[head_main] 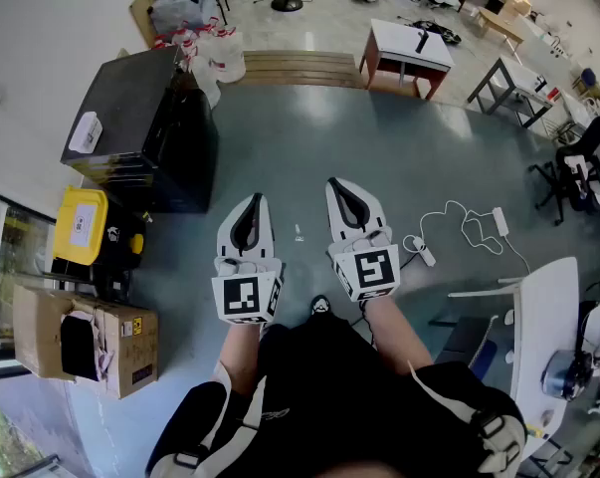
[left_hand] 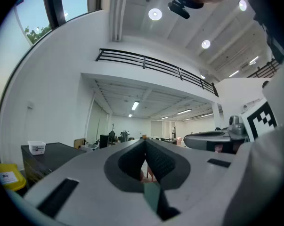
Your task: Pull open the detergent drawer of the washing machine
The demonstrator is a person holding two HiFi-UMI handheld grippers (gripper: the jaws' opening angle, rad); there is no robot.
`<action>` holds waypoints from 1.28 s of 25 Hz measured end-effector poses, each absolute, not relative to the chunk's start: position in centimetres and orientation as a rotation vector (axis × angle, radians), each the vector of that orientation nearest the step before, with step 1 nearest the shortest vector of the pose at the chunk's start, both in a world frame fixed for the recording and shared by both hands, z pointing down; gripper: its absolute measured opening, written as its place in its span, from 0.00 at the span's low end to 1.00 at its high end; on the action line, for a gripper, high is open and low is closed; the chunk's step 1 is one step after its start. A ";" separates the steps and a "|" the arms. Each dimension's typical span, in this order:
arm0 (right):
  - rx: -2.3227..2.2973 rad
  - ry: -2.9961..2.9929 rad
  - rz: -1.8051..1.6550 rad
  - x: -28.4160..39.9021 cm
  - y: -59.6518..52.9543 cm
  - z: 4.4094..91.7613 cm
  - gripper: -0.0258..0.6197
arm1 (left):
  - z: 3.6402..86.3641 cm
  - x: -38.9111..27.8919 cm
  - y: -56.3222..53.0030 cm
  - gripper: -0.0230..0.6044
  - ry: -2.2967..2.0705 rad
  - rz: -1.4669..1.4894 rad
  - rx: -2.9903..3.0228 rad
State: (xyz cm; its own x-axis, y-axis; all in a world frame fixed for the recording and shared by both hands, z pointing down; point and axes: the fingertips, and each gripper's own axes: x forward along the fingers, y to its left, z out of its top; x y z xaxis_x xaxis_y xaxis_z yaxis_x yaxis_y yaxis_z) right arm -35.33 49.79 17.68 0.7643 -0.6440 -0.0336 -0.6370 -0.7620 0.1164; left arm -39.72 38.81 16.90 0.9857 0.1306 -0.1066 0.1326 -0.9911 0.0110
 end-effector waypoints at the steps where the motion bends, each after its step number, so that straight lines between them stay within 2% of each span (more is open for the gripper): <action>1: 2.856 -1.043 -0.108 -35.4 49.8 17.7 0.05 | 17.1 -39.8 38.9 0.07 0.211 -0.169 3.105; 13: 2.900 -1.082 -0.052 -38.0 50.7 20.0 0.06 | 20.0 -41.3 41.6 0.07 0.356 -0.077 3.053; 16: 2.905 -1.101 -0.034 -37.5 50.8 20.5 0.17 | 20.4 -40.6 41.8 0.08 0.363 -0.055 3.058; 17: 2.901 -1.106 -0.024 -37.4 50.9 20.7 0.21 | 20.7 -40.4 42.0 0.10 0.367 -0.041 3.058; 20: 2.904 -1.105 0.001 -36.9 52.0 21.2 0.28 | 21.5 -39.5 43.3 0.31 0.408 0.017 3.048; 22: 2.912 -1.100 0.014 -36.4 53.0 21.4 0.30 | 21.8 -38.9 44.1 0.37 0.422 0.033 3.043; 32: 2.906 -1.089 -0.006 -32.4 60.0 21.4 0.34 | 21.0 -34.9 49.2 0.38 0.378 -0.006 3.056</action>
State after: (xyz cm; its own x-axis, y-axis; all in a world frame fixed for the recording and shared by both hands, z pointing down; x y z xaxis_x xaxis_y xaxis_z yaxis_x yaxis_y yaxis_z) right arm -32.39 60.05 21.42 0.7536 -0.6572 0.0099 -0.6571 -0.7529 0.0368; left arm -34.95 49.23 20.98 0.9698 0.2435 -0.0117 0.2437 -0.9679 0.0608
